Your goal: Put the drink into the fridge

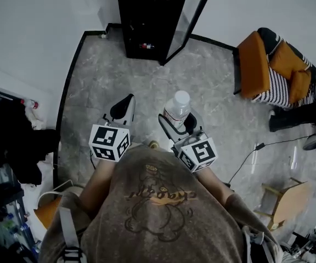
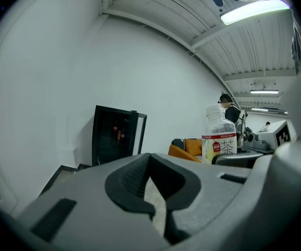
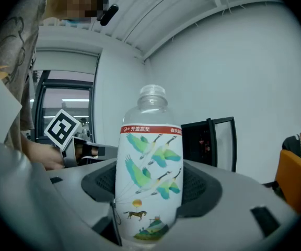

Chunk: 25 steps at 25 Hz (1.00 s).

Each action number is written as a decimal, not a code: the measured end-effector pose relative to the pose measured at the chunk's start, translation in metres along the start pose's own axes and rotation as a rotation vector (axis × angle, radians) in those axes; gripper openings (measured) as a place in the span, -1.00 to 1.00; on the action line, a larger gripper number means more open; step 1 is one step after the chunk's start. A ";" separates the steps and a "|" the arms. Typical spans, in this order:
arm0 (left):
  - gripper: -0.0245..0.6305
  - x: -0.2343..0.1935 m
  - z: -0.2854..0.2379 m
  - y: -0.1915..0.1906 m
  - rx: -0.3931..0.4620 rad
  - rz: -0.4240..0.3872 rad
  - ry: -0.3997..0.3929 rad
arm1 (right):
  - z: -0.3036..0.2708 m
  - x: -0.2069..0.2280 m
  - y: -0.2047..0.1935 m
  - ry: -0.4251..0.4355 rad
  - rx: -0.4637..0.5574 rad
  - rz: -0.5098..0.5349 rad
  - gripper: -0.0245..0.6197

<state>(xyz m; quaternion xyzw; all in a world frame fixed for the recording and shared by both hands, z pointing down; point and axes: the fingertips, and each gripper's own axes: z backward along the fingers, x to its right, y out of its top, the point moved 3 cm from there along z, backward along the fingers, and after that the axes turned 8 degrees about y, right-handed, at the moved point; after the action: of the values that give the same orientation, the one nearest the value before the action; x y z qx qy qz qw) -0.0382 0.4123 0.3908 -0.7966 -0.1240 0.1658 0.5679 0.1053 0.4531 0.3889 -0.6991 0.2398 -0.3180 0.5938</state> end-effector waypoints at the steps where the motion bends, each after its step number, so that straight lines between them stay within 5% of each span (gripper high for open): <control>1: -0.92 0.004 0.000 -0.001 0.002 0.003 0.008 | 0.003 0.002 -0.001 0.007 -0.001 -0.004 0.03; 9: -0.92 0.016 -0.003 -0.005 0.000 0.012 0.058 | 0.007 0.018 -0.007 0.080 -0.016 -0.011 0.03; 25: -0.92 -0.017 -0.087 0.015 -0.008 -0.007 0.016 | -0.056 0.081 -0.003 0.055 -0.016 -0.023 0.03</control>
<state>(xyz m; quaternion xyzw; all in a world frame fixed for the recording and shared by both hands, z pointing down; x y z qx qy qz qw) -0.0183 0.3256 0.4050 -0.7997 -0.1226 0.1570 0.5664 0.1195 0.3576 0.4096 -0.6976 0.2505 -0.3420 0.5776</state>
